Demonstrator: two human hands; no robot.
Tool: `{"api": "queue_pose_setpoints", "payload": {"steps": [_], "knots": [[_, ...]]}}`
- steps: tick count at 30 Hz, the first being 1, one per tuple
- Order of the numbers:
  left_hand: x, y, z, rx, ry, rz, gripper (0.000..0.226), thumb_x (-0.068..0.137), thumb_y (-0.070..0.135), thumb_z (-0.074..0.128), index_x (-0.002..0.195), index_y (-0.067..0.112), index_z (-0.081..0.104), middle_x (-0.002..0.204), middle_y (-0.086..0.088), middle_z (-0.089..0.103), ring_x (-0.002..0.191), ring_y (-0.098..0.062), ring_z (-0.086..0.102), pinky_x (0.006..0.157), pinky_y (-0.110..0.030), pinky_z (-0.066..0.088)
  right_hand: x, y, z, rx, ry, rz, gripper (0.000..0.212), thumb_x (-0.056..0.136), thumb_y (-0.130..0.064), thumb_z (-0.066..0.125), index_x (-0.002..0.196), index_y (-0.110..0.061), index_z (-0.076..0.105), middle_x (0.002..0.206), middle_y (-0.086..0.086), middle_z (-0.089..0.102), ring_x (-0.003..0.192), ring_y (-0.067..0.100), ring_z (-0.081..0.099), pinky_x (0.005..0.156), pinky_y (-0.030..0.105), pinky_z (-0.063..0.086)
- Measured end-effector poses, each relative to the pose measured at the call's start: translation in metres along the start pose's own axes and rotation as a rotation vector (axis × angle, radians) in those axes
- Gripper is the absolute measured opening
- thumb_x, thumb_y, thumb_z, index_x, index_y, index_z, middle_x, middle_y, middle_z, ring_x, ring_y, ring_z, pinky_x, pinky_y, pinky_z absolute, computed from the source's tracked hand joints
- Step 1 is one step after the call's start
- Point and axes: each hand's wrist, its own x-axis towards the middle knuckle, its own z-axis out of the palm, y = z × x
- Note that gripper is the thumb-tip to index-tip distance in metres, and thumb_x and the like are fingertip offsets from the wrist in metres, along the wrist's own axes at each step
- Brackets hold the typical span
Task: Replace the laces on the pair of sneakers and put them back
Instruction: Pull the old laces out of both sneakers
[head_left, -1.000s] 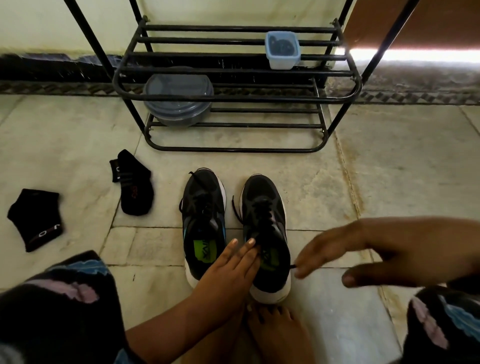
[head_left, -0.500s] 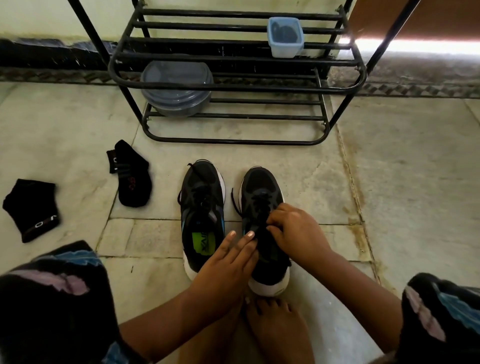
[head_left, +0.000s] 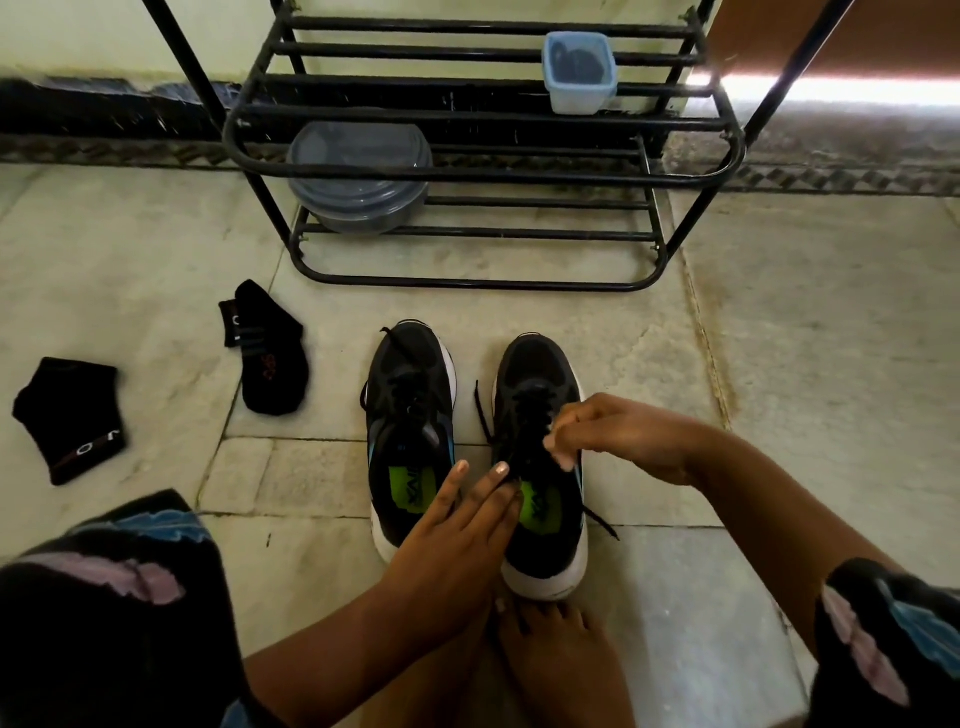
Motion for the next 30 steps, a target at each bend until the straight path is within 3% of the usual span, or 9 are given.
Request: {"api": "queue_pose_setpoints", "payload": {"steps": [4, 10, 12, 16, 18, 21, 24, 27, 30], "knots": [[0.002, 0.002, -0.001, 0.01, 0.025, -0.002, 0.06, 0.077, 0.024, 0.027, 0.122, 0.003, 0.061, 0.127, -0.014, 0.06, 0.131, -0.031, 0.045, 0.11, -0.053, 0.009, -0.003, 0.011, -0.003, 0.291, 0.245, -0.26, 0.019, 0.079, -0.027, 0.056, 0.069, -0.012, 0.063, 0.083, 0.001, 0.057, 0.086, 0.019, 0.054, 0.085, 0.034, 0.039], [0.003, 0.001, -0.002, 0.036, 0.041, -0.01, 0.054, 0.078, 0.023, 0.03, 0.114, 0.005, 0.066, 0.118, -0.012, 0.064, 0.13, -0.034, 0.045, 0.111, -0.054, 0.008, 0.001, 0.014, -0.009, 0.752, 0.236, -0.438, 0.015, 0.084, -0.022, 0.064, 0.075, -0.009, 0.065, 0.085, 0.009, 0.059, 0.102, 0.031, 0.057, 0.092, 0.044, 0.044], [0.005, -0.001, -0.002, 0.048, 0.054, 0.01, 0.047, 0.078, 0.026, 0.043, 0.115, 0.008, 0.065, 0.119, -0.009, 0.064, 0.132, -0.032, 0.043, 0.111, -0.055, 0.011, 0.003, 0.007, -0.002, 0.911, 0.206, -0.513, 0.016, 0.083, -0.021, 0.064, 0.078, -0.006, 0.067, 0.094, 0.01, 0.063, 0.104, 0.032, 0.06, 0.094, 0.045, 0.048], [0.007, -0.002, -0.005, 0.048, 0.034, 0.027, 0.051, 0.067, 0.029, 0.063, 0.114, 0.01, 0.066, 0.118, -0.007, 0.064, 0.132, -0.03, 0.043, 0.111, -0.057, 0.017, -0.003, -0.009, -0.003, 1.207, 0.279, -0.582, 0.026, 0.091, -0.021, 0.045, 0.078, -0.012, 0.067, 0.091, 0.006, 0.066, 0.071, 0.02, 0.061, 0.066, 0.033, 0.053], [0.006, -0.001, -0.006, 0.057, 0.026, 0.036, 0.051, 0.067, 0.029, 0.06, 0.114, 0.01, 0.067, 0.119, -0.007, 0.064, 0.131, -0.03, 0.045, 0.112, -0.056, 0.023, -0.007, -0.014, -0.009, 0.943, 0.423, -0.501, 0.027, 0.093, -0.026, 0.045, 0.079, -0.011, 0.062, 0.086, 0.006, 0.064, 0.059, 0.017, 0.052, 0.052, 0.026, 0.042], [0.007, -0.001, -0.005, 0.064, 0.022, 0.053, 0.051, 0.066, 0.028, 0.062, 0.114, 0.012, 0.067, 0.119, -0.006, 0.065, 0.13, -0.029, 0.047, 0.105, -0.055, 0.027, -0.004, -0.004, -0.013, 0.128, 0.615, -0.126, 0.032, 0.094, -0.032, 0.053, 0.077, -0.007, 0.063, 0.077, 0.011, 0.064, 0.057, 0.019, 0.052, 0.055, 0.031, 0.039], [0.009, -0.002, -0.005, 0.046, 0.01, 0.044, 0.057, 0.062, 0.03, 0.072, 0.115, 0.012, 0.067, 0.119, -0.005, 0.065, 0.129, -0.029, 0.047, 0.104, -0.052, 0.032, 0.002, 0.016, 0.0, -0.646, 0.696, 0.148, 0.028, 0.092, -0.038, 0.054, 0.09, -0.013, 0.068, 0.094, 0.007, 0.066, 0.092, 0.027, 0.055, 0.076, 0.034, 0.042], [0.009, -0.003, -0.005, 0.019, 0.012, 0.034, 0.053, 0.067, 0.032, 0.064, 0.116, 0.013, 0.066, 0.12, -0.004, 0.064, 0.13, -0.027, 0.047, 0.103, -0.05, 0.035, 0.007, 0.012, 0.024, -0.738, 0.809, -0.129, 0.018, 0.09, -0.026, 0.057, 0.1, -0.019, 0.071, 0.108, 0.0, 0.061, 0.107, 0.025, 0.046, 0.088, 0.035, 0.038], [0.009, -0.004, -0.005, -0.001, -0.001, 0.039, 0.053, 0.076, 0.036, 0.042, 0.118, 0.013, 0.064, 0.122, -0.004, 0.063, 0.13, -0.027, 0.047, 0.102, -0.049, 0.036, 0.019, 0.002, 0.037, -0.872, 0.665, -0.371, 0.025, 0.085, -0.009, 0.06, 0.107, -0.015, 0.071, 0.107, 0.006, 0.061, 0.101, 0.028, 0.051, 0.082, 0.036, 0.044]]}}
